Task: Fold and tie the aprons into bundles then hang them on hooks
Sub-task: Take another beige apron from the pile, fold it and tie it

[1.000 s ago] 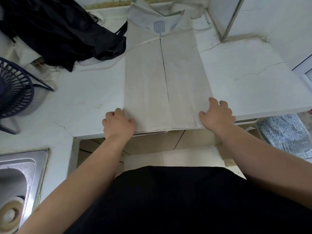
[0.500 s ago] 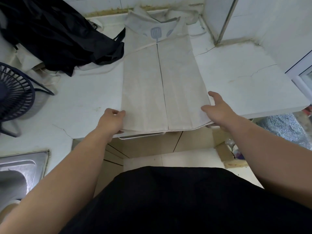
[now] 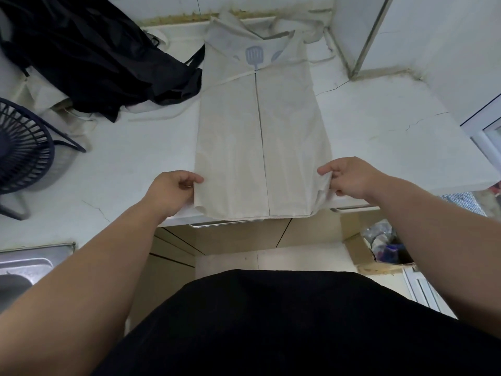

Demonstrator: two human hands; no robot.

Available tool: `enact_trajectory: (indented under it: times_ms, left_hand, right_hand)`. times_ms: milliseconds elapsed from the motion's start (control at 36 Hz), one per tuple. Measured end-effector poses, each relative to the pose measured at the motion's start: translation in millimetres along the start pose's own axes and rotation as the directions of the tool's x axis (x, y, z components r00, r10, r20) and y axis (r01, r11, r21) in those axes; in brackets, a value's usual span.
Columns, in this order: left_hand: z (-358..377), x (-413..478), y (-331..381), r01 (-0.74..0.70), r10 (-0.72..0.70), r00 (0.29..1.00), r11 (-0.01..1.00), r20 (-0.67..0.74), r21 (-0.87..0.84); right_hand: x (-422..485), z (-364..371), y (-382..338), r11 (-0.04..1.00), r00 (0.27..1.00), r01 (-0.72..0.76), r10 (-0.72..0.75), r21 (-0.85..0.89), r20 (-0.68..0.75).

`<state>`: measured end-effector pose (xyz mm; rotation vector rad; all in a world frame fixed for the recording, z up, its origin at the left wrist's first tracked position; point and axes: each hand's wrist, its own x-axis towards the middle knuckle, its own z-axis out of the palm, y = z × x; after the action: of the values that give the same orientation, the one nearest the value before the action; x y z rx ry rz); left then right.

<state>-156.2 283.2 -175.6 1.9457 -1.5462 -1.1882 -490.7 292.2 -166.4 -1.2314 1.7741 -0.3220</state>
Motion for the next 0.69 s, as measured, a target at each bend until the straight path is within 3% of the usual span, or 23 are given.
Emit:
enact_trajectory:
  times_ms: [306, 694]
  left_hand:
    - [6, 18, -13, 0.105, -0.107, 0.994, 0.990, -0.015, -0.094]
    - [13, 30, -1, 0.268, -0.269, 0.957, 0.963, -0.105, -0.030]
  right_hand:
    - [10, 2, 8, 1.000, 0.998, 0.008, -0.009, -0.021, -0.059]
    - [23, 6, -1, 0.985, 0.976, -0.171, 0.164, -0.038, -0.145]
